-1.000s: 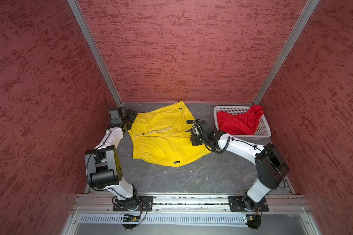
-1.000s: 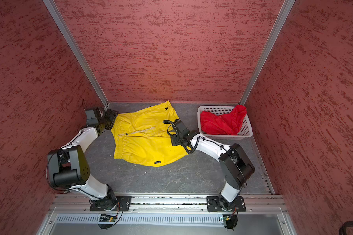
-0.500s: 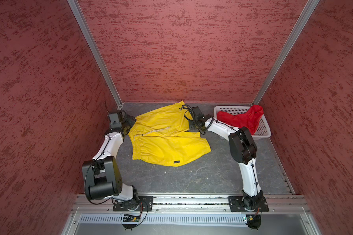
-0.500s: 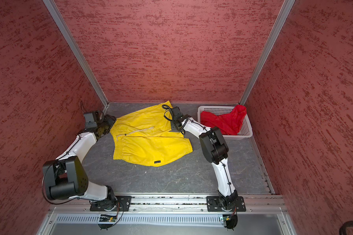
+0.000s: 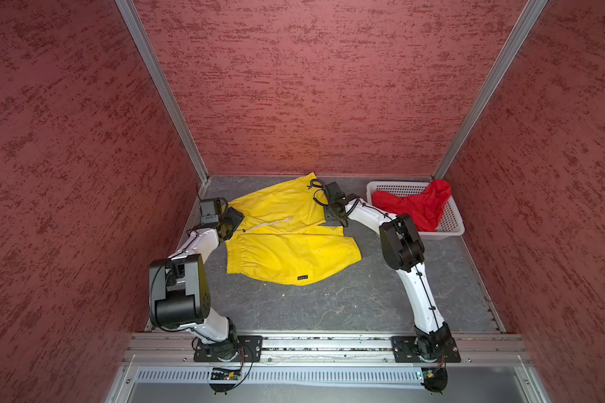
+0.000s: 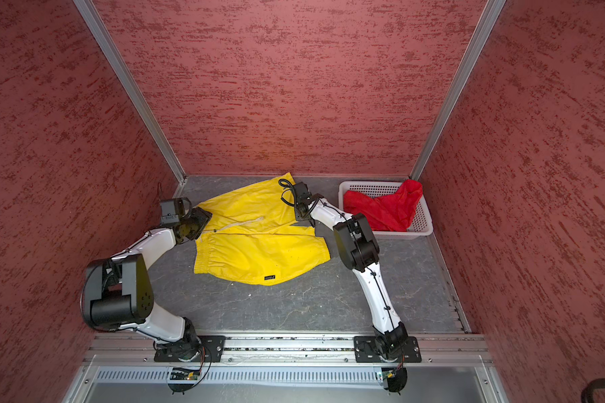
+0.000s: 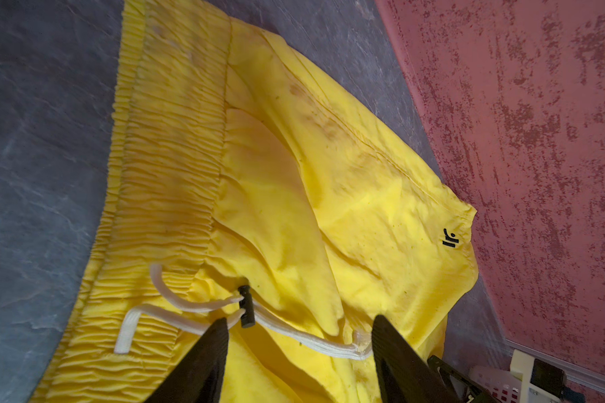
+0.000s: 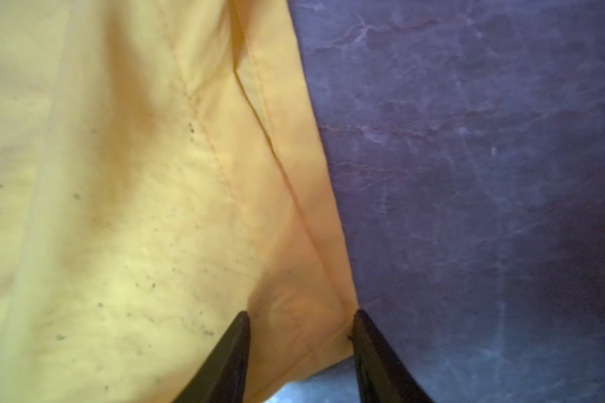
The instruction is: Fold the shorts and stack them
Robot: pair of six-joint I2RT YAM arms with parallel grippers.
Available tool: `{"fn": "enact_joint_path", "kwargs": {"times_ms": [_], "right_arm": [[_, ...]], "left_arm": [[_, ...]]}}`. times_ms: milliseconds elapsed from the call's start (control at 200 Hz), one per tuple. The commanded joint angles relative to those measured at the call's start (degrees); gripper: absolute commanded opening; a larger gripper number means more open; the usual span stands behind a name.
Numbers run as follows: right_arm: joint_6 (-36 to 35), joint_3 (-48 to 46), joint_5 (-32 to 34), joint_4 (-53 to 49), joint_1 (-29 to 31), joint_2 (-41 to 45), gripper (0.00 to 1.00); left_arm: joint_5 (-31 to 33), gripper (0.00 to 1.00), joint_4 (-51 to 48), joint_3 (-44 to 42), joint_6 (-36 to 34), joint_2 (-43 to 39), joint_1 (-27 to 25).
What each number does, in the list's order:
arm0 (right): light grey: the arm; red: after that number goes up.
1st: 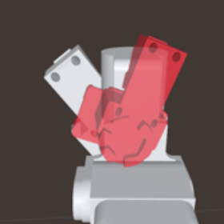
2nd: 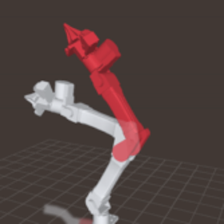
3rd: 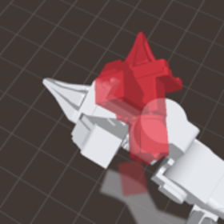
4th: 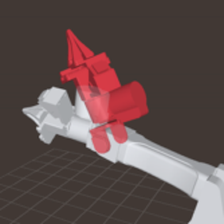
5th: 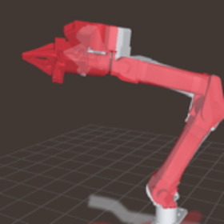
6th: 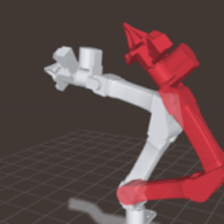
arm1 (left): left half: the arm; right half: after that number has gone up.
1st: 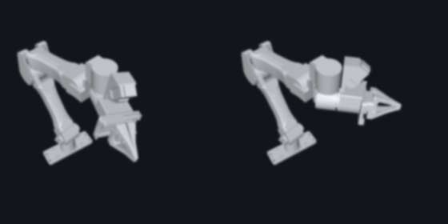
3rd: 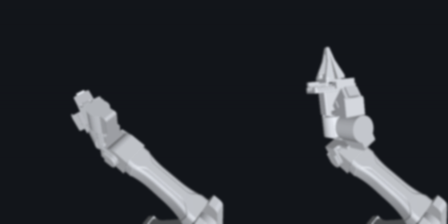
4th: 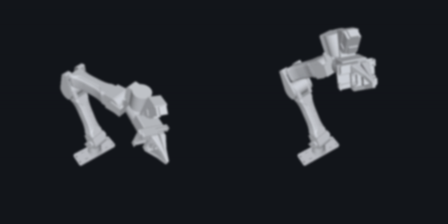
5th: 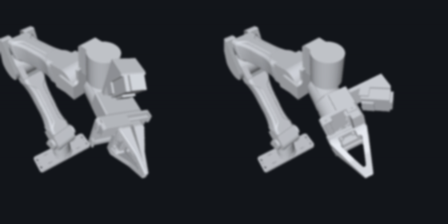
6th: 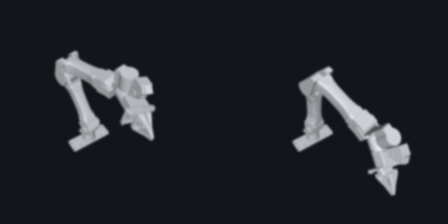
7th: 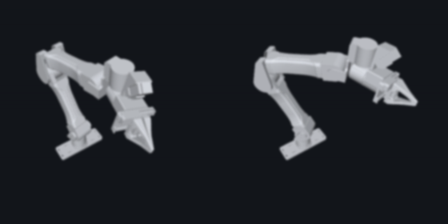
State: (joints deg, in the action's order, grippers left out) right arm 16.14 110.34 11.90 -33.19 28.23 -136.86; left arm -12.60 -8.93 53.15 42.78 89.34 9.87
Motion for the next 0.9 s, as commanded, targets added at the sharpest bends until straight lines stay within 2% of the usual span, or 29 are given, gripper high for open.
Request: {"fn": "enact_joint_path", "kwargs": {"times_ms": [0,65,386,511,616,792,892], "right_arm": [[1.4,-0.6,-0.5,-0.2,-0.9,-0.4,0.15],[2.4,-3.0,-1.2,0.7,-1.2,0.8,0.00],[9.2,-28.5,3.2,9.5,-3.2,16.8,0.00],[10.2,-35.3,1.8,11.8,-3.3,21.5,0.00],[10.1,-37.6,-0.6,11.9,-3.3,25.1,0.20],[10.2,-43.0,-4.0,11.4,-3.1,34.8,0.40],[10.6,-46.5,-5.0,9.8,-2.8,40.3,0.45]], "left_arm": [[-0.5,0.66,1.2,0.5,-0.6,0.1,-0.4],[-0.4,0.66,1.0,0.3,-0.9,0.0,-0.4],[-0.3,0.66,1.0,-1.6,-2.6,0.5,-0.4],[-0.5,0.66,1.0,-2.2,-3.2,0.3,-0.4],[-0.6,0.68,-0.3,-1.9,-3.7,-1.4,-0.5],[3.2,0.70,-6.3,-2.1,-5.2,-8.6,-2.0],[6.3,0.60,-9.3,-4.2,-5.5,-14.2,-3.3]]}}
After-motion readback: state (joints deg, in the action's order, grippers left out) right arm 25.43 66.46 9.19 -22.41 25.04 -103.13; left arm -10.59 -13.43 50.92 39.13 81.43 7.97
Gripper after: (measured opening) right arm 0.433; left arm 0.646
